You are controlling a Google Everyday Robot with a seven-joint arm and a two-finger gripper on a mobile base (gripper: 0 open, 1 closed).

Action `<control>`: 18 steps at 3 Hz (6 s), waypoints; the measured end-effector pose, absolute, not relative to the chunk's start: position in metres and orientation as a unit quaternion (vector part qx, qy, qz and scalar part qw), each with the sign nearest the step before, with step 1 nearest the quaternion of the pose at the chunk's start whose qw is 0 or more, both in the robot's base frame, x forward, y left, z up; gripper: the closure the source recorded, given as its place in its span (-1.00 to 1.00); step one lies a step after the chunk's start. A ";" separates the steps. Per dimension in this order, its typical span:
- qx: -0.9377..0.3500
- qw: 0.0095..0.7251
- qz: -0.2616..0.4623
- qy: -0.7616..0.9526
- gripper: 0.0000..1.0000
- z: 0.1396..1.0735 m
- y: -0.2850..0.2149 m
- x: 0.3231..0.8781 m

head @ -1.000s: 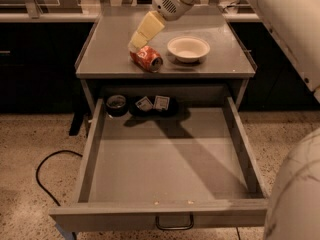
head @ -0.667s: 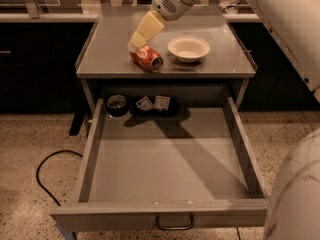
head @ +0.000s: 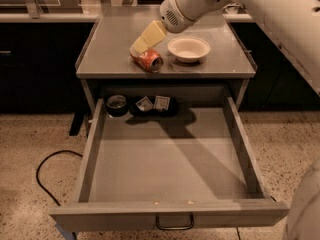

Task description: Place coke can into top drawer

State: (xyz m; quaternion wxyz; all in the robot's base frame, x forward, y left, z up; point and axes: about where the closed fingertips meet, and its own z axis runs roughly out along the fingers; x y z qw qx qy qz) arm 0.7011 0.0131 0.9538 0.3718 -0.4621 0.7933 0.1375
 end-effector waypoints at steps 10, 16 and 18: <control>-0.434 0.278 0.221 0.828 0.29 0.831 0.091 0.784; -0.527 0.193 0.418 0.714 1.00 0.873 0.087 0.636; -0.555 0.213 0.360 0.719 1.00 0.896 0.099 0.588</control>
Offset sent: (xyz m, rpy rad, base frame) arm 0.0677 0.0463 -0.0451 0.1374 0.1035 -0.0383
